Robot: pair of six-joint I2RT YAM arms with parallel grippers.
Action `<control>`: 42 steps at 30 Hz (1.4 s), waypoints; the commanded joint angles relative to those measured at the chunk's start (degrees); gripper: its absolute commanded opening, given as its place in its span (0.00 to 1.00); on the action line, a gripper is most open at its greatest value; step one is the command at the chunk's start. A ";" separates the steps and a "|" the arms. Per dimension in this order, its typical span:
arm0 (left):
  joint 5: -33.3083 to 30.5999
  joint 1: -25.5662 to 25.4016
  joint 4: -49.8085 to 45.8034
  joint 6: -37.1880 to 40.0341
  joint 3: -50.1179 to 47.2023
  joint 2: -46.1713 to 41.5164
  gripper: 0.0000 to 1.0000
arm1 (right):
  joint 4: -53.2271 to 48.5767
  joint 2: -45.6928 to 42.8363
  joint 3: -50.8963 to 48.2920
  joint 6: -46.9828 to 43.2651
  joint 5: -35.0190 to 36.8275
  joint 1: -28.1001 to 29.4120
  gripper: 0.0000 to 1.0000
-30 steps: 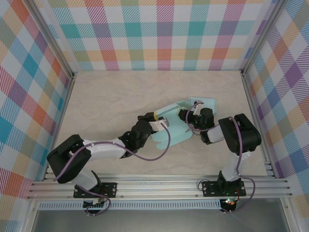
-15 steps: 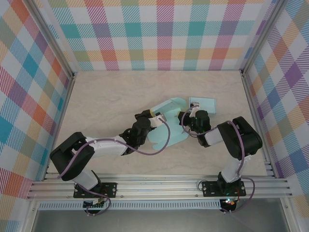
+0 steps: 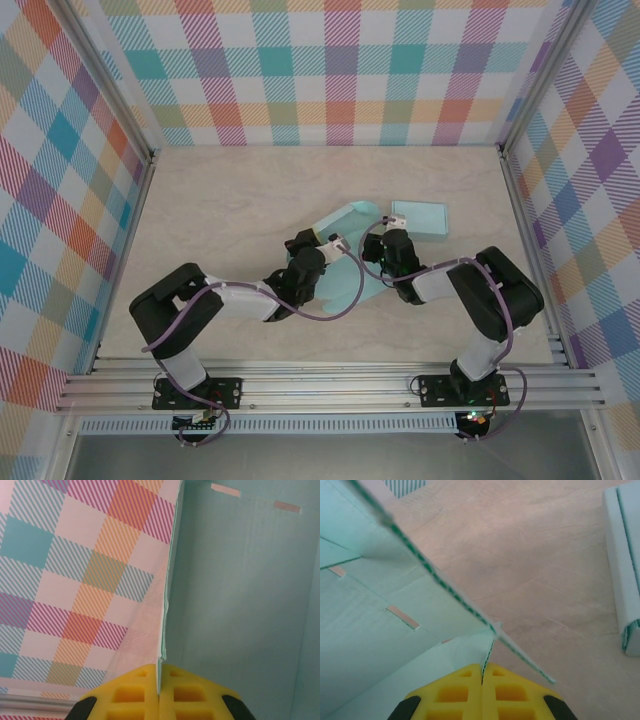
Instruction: Fold the paper box
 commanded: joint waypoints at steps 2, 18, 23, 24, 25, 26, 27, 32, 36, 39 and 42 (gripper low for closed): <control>6.06 -3.03 5.55 -3.53 3.04 2.39 0.00 | 11.62 0.28 0.85 -4.31 -15.78 3.30 0.05; 9.68 -2.07 5.88 -2.16 0.50 2.46 0.00 | 11.36 -4.03 0.36 1.75 -30.42 -6.40 0.33; 10.21 -1.81 5.99 -0.55 -0.89 2.03 0.00 | 1.36 -10.16 -0.68 1.00 -23.43 -8.35 0.47; 10.85 -1.72 5.88 -0.46 -1.33 1.50 0.00 | -3.38 -12.20 -0.42 -0.44 -21.00 -8.39 0.52; 11.28 -1.67 5.79 -0.35 -1.61 1.11 0.00 | -7.38 -14.01 -0.28 -1.42 -18.42 -8.41 0.56; 11.76 -1.63 5.71 -0.49 -1.86 0.72 0.00 | -10.78 -15.59 -0.31 -2.24 -16.25 -8.51 0.58; 12.15 -1.61 5.70 -0.46 -2.03 0.32 0.00 | -14.02 -17.19 -0.53 -2.69 -13.92 -8.82 0.61; 13.16 -1.45 5.46 0.01 -2.86 -0.86 0.00 | -22.88 -22.25 -0.95 -2.44 -9.67 -12.37 0.69; 13.54 -1.48 5.26 -0.06 -3.28 -1.89 0.00 | -26.51 -22.70 0.65 -3.63 -9.73 -13.97 0.71; 14.20 -1.45 5.26 -0.11 -3.76 -2.76 0.00 | -28.84 -21.11 2.90 -4.61 -9.65 -14.56 0.72; 15.18 -1.46 4.99 -0.49 -4.49 -3.76 0.00 | -29.76 -18.57 4.82 -4.33 -9.77 -16.04 0.72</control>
